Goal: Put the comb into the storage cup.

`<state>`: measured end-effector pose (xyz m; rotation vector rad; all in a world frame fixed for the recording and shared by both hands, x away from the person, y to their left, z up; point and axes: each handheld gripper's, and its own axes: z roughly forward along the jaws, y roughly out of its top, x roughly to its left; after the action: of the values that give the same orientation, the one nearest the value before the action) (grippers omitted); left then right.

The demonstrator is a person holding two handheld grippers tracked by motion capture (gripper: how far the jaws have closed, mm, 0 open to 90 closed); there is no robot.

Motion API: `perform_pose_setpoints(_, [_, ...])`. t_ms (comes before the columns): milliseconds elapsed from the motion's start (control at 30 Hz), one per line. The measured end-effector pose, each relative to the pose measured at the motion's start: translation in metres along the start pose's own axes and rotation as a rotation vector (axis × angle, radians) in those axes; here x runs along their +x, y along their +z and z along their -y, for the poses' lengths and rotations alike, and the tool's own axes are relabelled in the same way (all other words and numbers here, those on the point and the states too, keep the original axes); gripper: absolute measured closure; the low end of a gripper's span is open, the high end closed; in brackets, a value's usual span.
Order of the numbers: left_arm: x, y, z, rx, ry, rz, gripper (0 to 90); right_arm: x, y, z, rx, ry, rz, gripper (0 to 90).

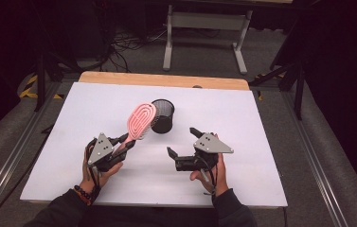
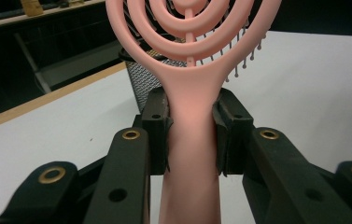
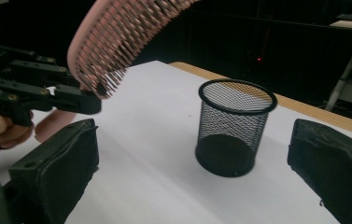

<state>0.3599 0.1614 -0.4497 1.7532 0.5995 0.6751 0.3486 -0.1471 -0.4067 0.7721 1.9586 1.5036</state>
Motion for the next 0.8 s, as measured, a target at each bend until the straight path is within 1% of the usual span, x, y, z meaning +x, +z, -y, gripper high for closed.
perform_pose_setpoints(67, [-0.004,0.004,-0.001,-0.008,-0.002,0.002,70.1,0.002,0.003,-0.002,-0.003,0.011,-0.012,2.8])
perform_pose_setpoints(100, [-0.007,0.006,-0.001,-0.005,0.005,0.003,70.1,0.004,0.006,-0.005,-0.011,0.03,-0.022,2.6])
perform_pose_setpoints(133, [-0.007,0.006,-0.001,-0.005,0.005,0.003,70.1,0.004,0.006,-0.005,-0.011,0.03,-0.022,2.6])
perform_pose_setpoints(200, [-0.013,0.011,-0.002,-0.004,0.009,0.009,70.1,0.007,0.011,-0.007,-0.005,0.033,-0.027,2.5])
perform_pose_setpoints(267, [-0.014,0.012,-0.002,-0.005,0.013,0.009,70.0,0.008,0.012,-0.008,-0.01,0.042,-0.036,2.4])
perform_pose_setpoints(300, [-0.018,0.014,-0.002,-0.001,0.022,0.011,70.1,0.009,0.013,-0.009,-0.018,0.065,-0.048,2.5])
perform_pose_setpoints(367, [-0.02,0.016,-0.002,-0.002,0.024,0.014,70.0,0.009,0.014,-0.01,-0.019,0.069,-0.05,2.6])
perform_pose_setpoints(400, [-0.021,0.017,-0.003,0.0,0.028,0.013,70.1,0.011,0.015,-0.012,-0.034,0.081,-0.057,2.7])
perform_pose_setpoints(500, [-0.026,0.02,-0.003,-0.004,0.04,0.009,70.1,0.014,0.016,-0.014,-0.035,0.079,-0.049,3.5])
perform_pose_setpoints(567, [-0.03,0.022,-0.003,0.004,0.048,0.014,70.1,0.016,0.017,-0.014,-0.029,0.072,-0.049,3.9])
perform_pose_setpoints(600, [-0.031,0.023,-0.003,-0.002,0.051,0.014,70.1,0.017,0.019,-0.015,-0.021,0.07,-0.038,4.4])
perform_pose_setpoints(767, [-0.036,0.026,-0.004,0.0,0.059,0.013,70.1,0.021,0.022,-0.016,-0.013,0.076,-0.027,5.3])
perform_pose_setpoints(800, [-0.039,0.027,-0.003,0.004,0.067,0.014,70.0,0.022,0.023,-0.016,-0.015,0.088,-0.025,5.9])
